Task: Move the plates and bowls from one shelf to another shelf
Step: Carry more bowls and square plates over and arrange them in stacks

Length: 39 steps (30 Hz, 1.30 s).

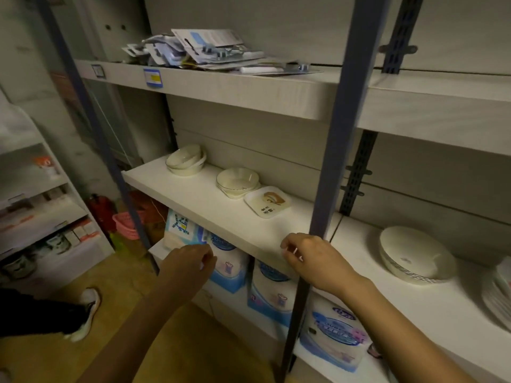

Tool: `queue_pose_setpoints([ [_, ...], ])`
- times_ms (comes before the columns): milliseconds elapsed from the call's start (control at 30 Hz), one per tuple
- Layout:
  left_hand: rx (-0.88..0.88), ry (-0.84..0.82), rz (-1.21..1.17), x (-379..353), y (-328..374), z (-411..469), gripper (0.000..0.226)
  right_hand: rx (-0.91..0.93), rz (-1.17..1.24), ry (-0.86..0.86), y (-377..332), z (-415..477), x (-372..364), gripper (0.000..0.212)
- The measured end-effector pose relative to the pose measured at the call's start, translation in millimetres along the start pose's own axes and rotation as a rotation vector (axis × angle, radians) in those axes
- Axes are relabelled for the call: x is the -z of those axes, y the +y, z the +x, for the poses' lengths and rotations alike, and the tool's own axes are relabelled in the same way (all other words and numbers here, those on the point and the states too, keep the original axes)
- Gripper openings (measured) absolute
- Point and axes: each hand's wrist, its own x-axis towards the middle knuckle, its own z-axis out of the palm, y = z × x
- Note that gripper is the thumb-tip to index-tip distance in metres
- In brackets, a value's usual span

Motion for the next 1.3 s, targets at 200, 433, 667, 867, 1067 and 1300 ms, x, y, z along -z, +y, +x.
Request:
queue_pose_setpoints([
  [200,0.002,0.016,-0.008,-10,-51,41,0.026,-0.113,0.01,-0.02,-5,64,-35,0.035],
  [433,-0.066,0.004,-0.059,-17,-115,130,0.036,-0.277,0.002,0.033,10,152,-68,0.032],
  [667,-0.176,-0.062,-0.083,-24,-157,224,0.017,-0.522,-0.073,0.045,33,213,-88,0.033],
  [867,-0.193,-0.154,-0.099,-43,-177,277,0.019,-0.821,-0.098,0.044,44,229,-102,0.042],
  [1067,-0.27,-0.282,-0.091,-49,-204,320,0.019,-1.134,-0.019,0.028,51,264,-122,0.04],
  [1300,-0.336,-0.298,-0.149,-39,-236,345,0.019,-1.364,0.073,0.139,43,294,-141,0.027],
])
